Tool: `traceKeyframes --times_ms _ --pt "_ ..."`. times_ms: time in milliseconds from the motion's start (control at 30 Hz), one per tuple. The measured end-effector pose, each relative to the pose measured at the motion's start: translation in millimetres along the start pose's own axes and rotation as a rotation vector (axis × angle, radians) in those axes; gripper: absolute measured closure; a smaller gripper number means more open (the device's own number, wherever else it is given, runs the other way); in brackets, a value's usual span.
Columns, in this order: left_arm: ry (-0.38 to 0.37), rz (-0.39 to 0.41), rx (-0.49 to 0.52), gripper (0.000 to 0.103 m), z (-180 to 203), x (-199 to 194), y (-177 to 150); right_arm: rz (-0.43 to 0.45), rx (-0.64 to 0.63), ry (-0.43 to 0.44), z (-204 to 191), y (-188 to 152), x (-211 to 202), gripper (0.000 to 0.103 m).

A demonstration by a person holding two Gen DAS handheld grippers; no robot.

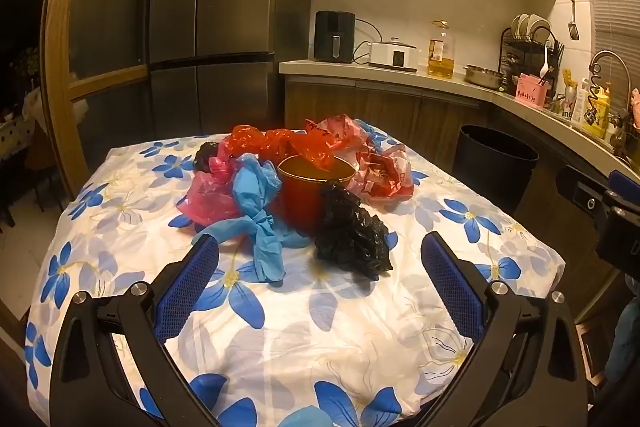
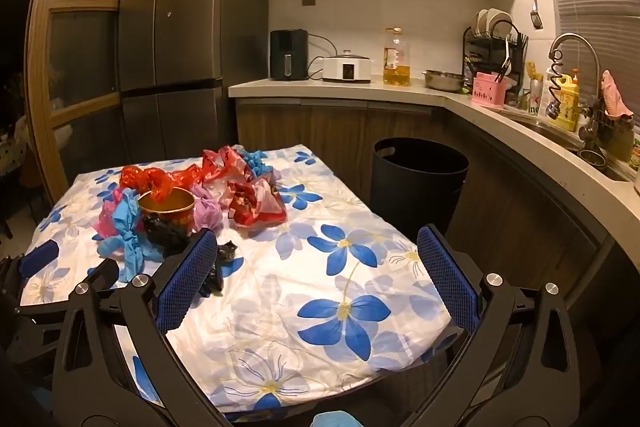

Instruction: Collect trash

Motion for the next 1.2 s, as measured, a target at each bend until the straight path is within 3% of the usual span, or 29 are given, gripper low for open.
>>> traceKeyframes --times_ms 1200 --pt "-0.009 0.003 -0.002 0.005 5.7 -5.3 2.5 0.009 0.001 -0.002 0.8 2.7 -2.2 0.004"
Point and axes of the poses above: each gripper's, at about its wrist camera, not at the fingertips, and x roughly the way its jaws point, z to its right, y to its top, the point moved 5 cm from there along x, roughly the way its jaws point
